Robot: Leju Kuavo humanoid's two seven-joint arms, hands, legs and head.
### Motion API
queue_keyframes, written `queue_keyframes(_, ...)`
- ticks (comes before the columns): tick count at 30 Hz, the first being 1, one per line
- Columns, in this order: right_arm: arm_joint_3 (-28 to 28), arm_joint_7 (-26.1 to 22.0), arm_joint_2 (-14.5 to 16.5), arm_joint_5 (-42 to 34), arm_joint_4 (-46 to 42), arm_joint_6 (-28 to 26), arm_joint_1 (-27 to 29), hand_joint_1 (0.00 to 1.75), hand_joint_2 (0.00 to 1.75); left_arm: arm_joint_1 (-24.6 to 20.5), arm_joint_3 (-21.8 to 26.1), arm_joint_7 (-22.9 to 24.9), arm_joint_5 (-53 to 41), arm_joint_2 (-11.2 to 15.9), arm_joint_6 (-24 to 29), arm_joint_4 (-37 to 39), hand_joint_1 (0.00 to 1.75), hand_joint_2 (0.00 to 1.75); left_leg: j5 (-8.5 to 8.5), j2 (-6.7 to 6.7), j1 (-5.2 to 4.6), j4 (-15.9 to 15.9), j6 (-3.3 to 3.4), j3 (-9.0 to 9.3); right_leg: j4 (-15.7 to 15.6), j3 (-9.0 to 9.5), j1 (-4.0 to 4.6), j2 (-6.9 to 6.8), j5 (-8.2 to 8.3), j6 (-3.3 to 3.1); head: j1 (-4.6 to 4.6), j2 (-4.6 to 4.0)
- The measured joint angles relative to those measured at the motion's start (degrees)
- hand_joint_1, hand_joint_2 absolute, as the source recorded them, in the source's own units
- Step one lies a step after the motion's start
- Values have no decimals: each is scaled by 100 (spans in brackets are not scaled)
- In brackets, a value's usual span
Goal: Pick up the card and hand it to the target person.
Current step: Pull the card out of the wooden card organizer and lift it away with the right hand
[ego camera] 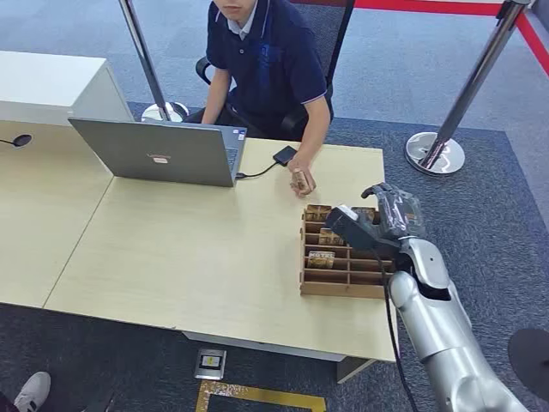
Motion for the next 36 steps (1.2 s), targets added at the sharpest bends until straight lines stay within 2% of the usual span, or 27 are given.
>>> queue_keyframes(12, 0, -47, 122, -1, 368, -8, -216, 83, 175, -7, 0, 13, 18, 0, 13, 13, 0, 0, 0, 0, 0, 0, 0, 0, 0, 0, 0, 0, 0, 0, 0, 0)
queue_keyframes(26, -13, -27, 119, -43, 628, -103, -267, 75, 175, -12, 0, 83, 16, 0, 15, 19, 0, 0, 0, 0, 0, 0, 0, 1, 0, 0, 0, 0, 0, 0, 0, 0)
queue_keyframes(36, -15, 5, 95, -43, 656, -111, -267, 86, 175, -14, 0, 83, 7, 0, 15, 19, 0, 0, 0, 0, 0, 0, 0, 1, 0, 0, 0, 0, 0, 0, 0, 0)
